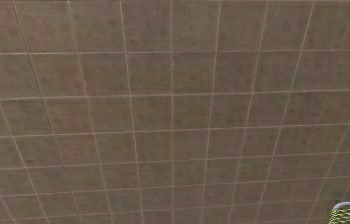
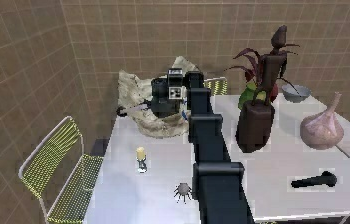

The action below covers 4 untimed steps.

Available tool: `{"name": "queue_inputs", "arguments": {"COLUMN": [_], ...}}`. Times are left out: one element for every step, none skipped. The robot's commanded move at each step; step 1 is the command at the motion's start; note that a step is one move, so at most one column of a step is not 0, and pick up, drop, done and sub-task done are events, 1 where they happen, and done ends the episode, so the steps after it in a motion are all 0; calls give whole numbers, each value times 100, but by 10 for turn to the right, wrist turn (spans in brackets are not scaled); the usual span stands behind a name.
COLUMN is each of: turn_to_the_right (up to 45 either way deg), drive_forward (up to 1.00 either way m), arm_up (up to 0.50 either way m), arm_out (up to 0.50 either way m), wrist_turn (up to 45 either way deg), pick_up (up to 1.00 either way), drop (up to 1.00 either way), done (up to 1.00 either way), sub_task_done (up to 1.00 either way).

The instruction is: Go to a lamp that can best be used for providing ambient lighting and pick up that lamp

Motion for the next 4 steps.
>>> {"name": "queue_inputs", "arguments": {"turn_to_the_right": [0, 0, 0, 0], "drive_forward": [0, 0, 0, 0], "arm_up": [-30, 0, 10, 0], "arm_out": [0, 0, 0, 0], "wrist_turn": [0, 0, 0, 0], "pick_up": [0, 100, 0, 0], "drop": [0, 0, 0, 0], "done": [0, 0, 0, 100], "sub_task_done": [0, 0, 0, 0]}}
